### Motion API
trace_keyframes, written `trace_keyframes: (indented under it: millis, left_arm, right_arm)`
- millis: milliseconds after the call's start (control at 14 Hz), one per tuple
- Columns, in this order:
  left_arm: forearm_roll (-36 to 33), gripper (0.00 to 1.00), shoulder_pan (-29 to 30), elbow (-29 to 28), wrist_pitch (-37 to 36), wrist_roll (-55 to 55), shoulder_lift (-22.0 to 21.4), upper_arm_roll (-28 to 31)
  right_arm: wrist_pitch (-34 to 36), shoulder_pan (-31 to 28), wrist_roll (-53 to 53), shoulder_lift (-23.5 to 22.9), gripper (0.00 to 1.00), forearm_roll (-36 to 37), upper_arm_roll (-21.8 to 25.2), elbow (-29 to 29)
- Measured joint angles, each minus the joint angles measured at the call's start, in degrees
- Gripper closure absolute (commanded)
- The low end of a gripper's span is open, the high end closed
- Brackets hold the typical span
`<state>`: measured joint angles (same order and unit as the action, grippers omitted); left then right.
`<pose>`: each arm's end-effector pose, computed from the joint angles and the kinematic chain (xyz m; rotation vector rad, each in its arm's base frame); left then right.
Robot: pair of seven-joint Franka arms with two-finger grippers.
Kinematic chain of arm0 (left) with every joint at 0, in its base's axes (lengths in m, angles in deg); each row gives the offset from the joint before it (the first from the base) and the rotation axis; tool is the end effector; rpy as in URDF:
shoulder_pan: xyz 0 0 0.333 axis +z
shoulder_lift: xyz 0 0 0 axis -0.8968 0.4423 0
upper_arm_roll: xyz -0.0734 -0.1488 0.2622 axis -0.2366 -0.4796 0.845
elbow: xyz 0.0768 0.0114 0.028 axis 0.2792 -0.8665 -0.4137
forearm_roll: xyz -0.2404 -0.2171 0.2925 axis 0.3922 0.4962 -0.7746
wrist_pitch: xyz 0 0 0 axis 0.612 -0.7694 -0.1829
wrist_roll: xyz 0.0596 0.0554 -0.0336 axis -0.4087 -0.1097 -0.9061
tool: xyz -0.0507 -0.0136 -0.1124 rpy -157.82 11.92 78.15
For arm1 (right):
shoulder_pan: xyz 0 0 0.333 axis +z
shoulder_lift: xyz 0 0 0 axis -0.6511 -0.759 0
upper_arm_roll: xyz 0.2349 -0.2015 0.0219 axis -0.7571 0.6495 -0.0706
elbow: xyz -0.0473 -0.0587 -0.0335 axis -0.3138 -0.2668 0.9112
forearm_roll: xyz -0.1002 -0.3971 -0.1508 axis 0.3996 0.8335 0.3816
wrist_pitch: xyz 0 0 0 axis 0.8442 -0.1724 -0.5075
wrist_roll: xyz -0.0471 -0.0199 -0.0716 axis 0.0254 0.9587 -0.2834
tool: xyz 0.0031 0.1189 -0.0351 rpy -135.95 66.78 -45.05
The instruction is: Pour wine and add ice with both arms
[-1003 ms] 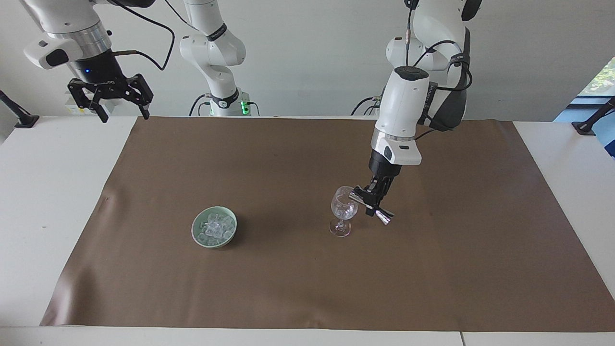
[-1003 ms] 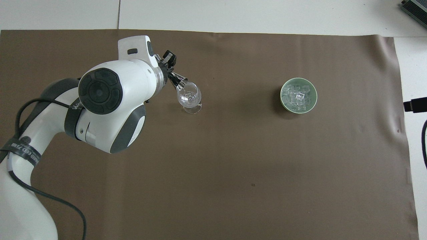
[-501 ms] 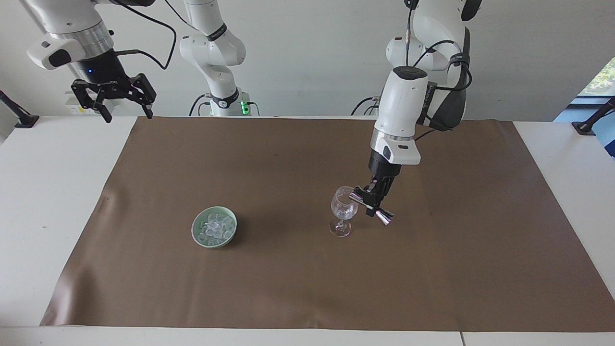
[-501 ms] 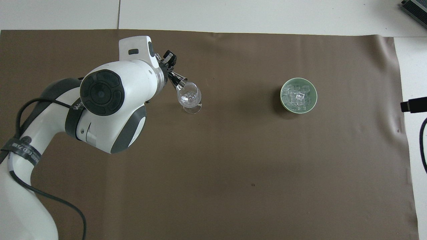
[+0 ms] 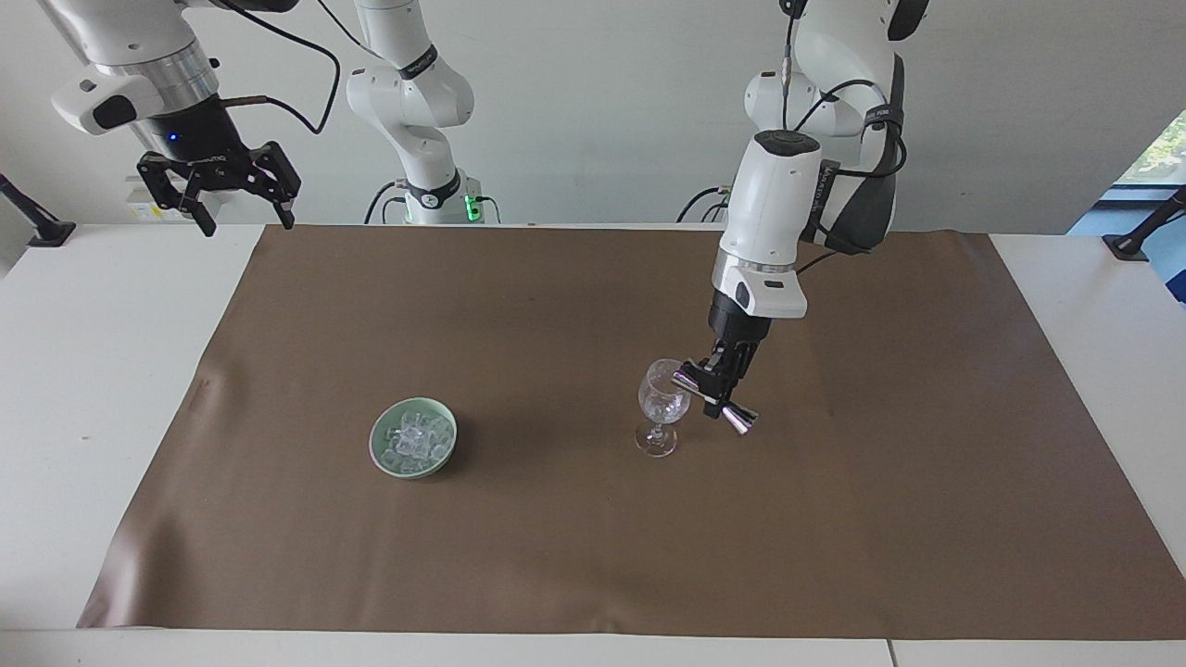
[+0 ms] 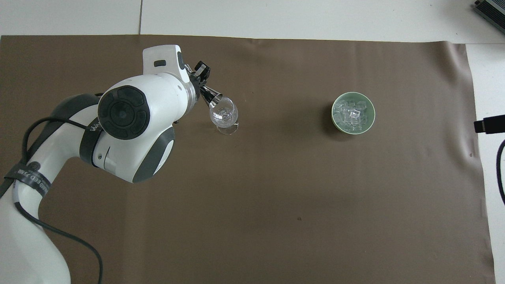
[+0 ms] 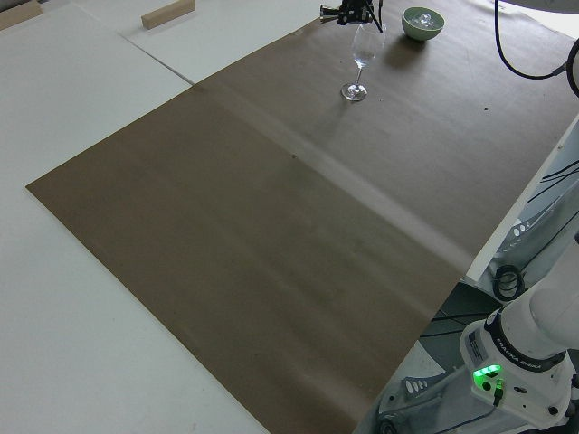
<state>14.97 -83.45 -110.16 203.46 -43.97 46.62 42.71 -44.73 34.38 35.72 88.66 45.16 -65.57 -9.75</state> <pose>0.6380 -0.3258 0.4433 2.5337 1.0855 0.5168 0.5828 -0.0641 0.6525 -3.1163 -0.1701 -0.1541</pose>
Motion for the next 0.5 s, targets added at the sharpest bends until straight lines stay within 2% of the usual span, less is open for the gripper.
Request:
trace_keyframes:
  millis: [501]
  left_arm:
    - [0.2,1.0,0.0,0.0,-0.2,-0.1,-1.1,0.7]
  right_arm:
    - [0.0,0.0,0.1,0.0,0.0,0.0,0.0,0.0]
